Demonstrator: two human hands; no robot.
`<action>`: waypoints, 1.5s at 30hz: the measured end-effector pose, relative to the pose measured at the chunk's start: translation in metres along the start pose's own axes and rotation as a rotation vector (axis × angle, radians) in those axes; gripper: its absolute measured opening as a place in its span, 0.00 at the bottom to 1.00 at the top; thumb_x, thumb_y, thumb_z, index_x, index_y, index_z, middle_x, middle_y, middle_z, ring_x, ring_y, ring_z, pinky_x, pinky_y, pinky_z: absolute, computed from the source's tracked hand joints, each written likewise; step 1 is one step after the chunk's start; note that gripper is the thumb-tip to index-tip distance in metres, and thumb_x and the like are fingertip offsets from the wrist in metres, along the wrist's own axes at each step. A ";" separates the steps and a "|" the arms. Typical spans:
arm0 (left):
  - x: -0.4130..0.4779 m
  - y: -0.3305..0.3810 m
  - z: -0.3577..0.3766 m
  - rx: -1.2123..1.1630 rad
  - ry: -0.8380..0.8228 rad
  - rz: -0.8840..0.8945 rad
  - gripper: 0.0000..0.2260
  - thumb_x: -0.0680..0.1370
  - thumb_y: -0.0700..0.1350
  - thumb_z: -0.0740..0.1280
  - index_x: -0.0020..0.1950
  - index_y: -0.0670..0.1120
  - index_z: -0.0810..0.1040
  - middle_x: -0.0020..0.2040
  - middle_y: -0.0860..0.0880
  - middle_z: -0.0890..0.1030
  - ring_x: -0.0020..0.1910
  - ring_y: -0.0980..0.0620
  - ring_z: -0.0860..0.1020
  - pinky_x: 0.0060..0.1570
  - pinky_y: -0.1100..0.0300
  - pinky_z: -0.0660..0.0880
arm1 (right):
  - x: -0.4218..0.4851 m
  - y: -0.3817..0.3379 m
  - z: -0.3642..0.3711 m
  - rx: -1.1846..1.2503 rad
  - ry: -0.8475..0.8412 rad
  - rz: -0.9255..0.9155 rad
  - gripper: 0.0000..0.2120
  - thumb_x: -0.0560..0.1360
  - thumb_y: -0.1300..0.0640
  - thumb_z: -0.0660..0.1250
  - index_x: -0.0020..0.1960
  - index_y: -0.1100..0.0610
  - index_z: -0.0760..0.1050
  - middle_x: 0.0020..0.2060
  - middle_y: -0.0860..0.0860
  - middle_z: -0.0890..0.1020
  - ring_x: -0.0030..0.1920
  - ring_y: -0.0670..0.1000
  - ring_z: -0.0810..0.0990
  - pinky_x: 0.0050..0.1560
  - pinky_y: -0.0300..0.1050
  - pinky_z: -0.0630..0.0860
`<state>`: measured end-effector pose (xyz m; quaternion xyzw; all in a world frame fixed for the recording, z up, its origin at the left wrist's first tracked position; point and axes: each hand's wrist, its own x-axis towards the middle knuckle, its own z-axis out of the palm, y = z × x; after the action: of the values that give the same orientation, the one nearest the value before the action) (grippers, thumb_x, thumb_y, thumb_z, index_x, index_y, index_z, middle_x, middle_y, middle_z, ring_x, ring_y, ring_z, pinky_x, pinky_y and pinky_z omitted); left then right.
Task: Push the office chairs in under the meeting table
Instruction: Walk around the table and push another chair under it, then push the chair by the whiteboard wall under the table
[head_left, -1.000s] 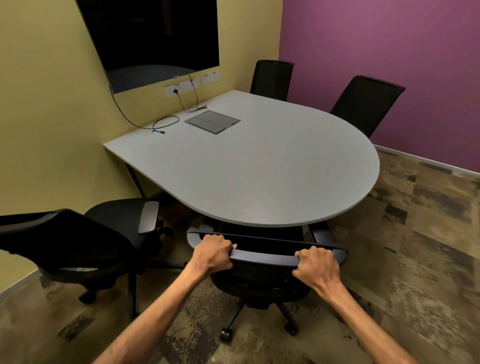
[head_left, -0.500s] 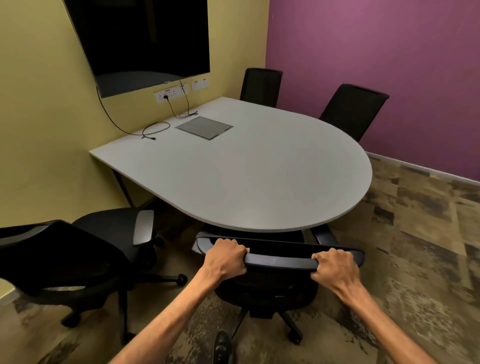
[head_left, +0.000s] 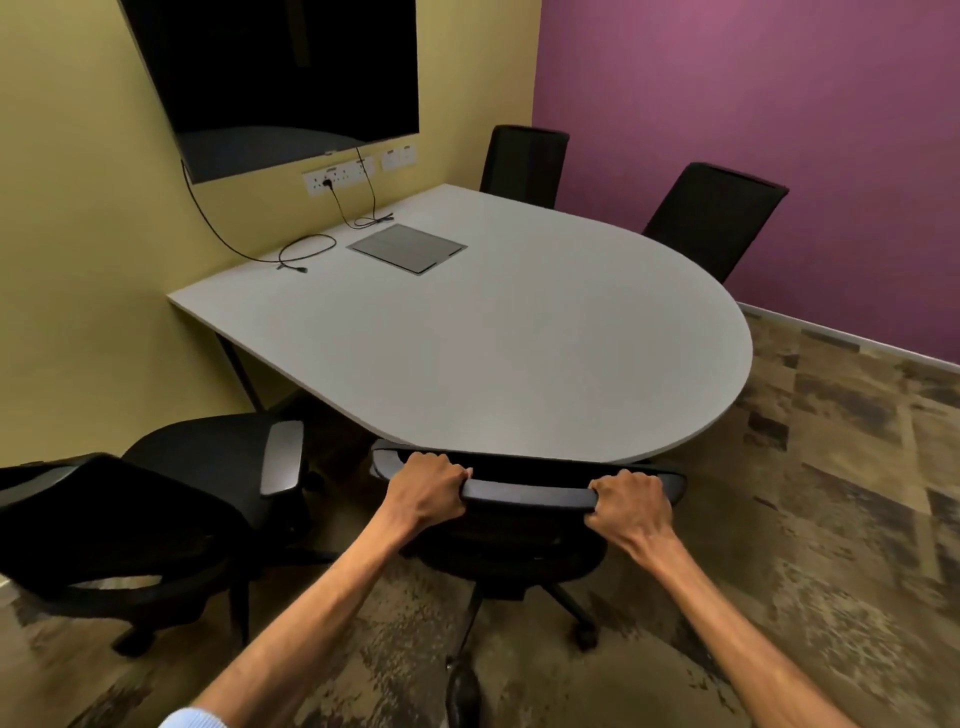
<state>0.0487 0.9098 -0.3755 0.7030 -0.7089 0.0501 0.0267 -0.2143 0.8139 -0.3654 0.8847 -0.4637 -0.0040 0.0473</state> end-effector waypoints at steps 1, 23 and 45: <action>0.006 -0.009 0.000 0.002 0.000 0.006 0.10 0.74 0.48 0.61 0.36 0.48 0.78 0.28 0.48 0.78 0.29 0.44 0.78 0.31 0.56 0.65 | 0.008 -0.003 0.001 0.021 0.006 0.005 0.08 0.63 0.50 0.65 0.36 0.53 0.79 0.30 0.52 0.81 0.34 0.56 0.80 0.32 0.45 0.68; 0.066 -0.063 -0.001 -0.047 -0.048 0.012 0.13 0.77 0.49 0.58 0.37 0.47 0.77 0.31 0.48 0.80 0.31 0.45 0.78 0.34 0.56 0.66 | 0.075 -0.016 0.007 0.028 0.044 0.077 0.06 0.63 0.50 0.69 0.38 0.50 0.83 0.24 0.50 0.78 0.29 0.55 0.79 0.29 0.42 0.63; -0.228 -0.252 -0.106 0.054 0.430 -0.720 0.42 0.69 0.73 0.61 0.72 0.44 0.64 0.70 0.43 0.70 0.70 0.45 0.67 0.71 0.48 0.62 | 0.119 -0.289 -0.096 0.481 0.393 -0.318 0.39 0.68 0.25 0.57 0.66 0.53 0.67 0.61 0.53 0.74 0.64 0.55 0.70 0.60 0.61 0.64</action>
<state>0.2997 1.1463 -0.2869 0.8799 -0.3947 0.2016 0.1716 0.0956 0.8879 -0.2911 0.9156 -0.2898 0.2685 -0.0752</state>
